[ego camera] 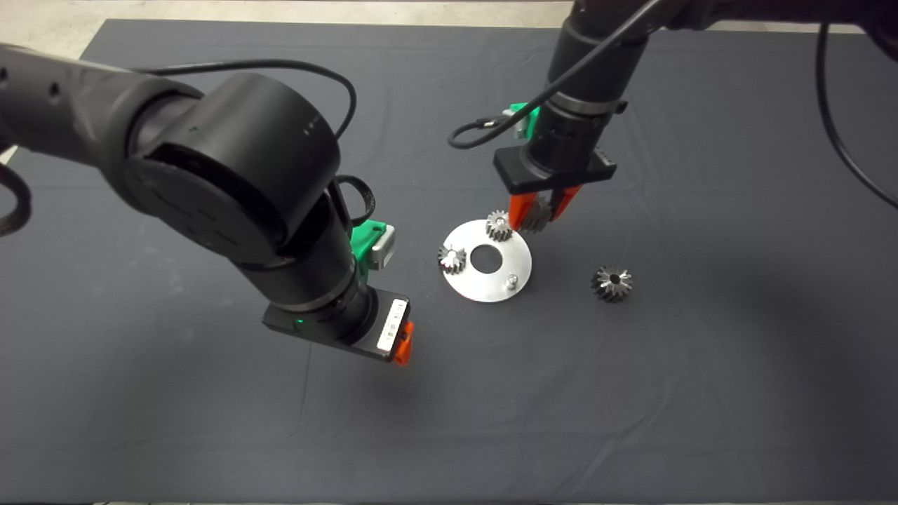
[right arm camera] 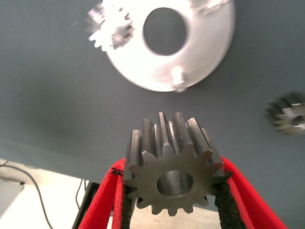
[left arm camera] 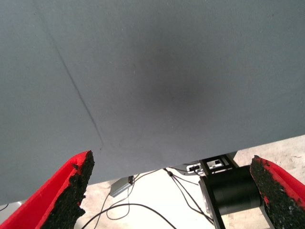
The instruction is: Remove an incorrectly installed larger gear and replace it with the correct smaller gear
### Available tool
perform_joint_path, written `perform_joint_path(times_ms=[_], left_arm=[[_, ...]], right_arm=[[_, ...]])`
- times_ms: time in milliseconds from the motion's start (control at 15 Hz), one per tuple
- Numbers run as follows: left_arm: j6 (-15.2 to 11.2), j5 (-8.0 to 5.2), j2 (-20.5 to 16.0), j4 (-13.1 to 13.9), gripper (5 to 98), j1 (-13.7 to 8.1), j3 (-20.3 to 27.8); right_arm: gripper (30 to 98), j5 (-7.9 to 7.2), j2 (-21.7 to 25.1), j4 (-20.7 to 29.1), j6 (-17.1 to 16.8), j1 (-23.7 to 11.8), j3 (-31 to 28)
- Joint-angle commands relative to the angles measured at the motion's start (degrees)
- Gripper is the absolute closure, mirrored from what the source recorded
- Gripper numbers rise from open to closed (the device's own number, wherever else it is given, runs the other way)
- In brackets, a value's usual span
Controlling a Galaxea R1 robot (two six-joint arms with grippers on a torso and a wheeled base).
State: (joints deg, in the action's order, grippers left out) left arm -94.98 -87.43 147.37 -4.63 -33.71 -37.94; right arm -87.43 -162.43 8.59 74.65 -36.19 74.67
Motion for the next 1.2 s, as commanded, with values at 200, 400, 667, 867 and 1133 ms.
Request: perform_joint_path(times_ms=[200, 400, 667, 867, 1133], left_arm=[[1.46, -4.06, -0.8, -0.91, 19.7, -1.19, -3.14], [1.46, -4.06, -0.55, -0.91, 19.7, -1.19, -2.12], [1.46, -4.06, -0.54, -1.17, 19.7, -1.19, -2.03], [1.46, -3.98, -0.36, -1.17, 19.7, -1.19, -2.21], [1.46, -4.06, -0.62, -1.35, 19.7, -1.19, -1.94]], right_arm=[[92.0, -4.5, -0.84, -4.94, 6.41, 6.69, -1.49], [91.9, -4.59, -0.92, -6.57, 6.65, 8.5, -2.35], [92.1, -4.85, -0.44, -9.47, 7.0, 8.94, -2.44], [92.1, -5.29, -0.31, -9.56, 6.97, 8.63, -3.37], [91.9, -5.21, 0.66, -15.51, 11.49, 8.33, -11.62]])
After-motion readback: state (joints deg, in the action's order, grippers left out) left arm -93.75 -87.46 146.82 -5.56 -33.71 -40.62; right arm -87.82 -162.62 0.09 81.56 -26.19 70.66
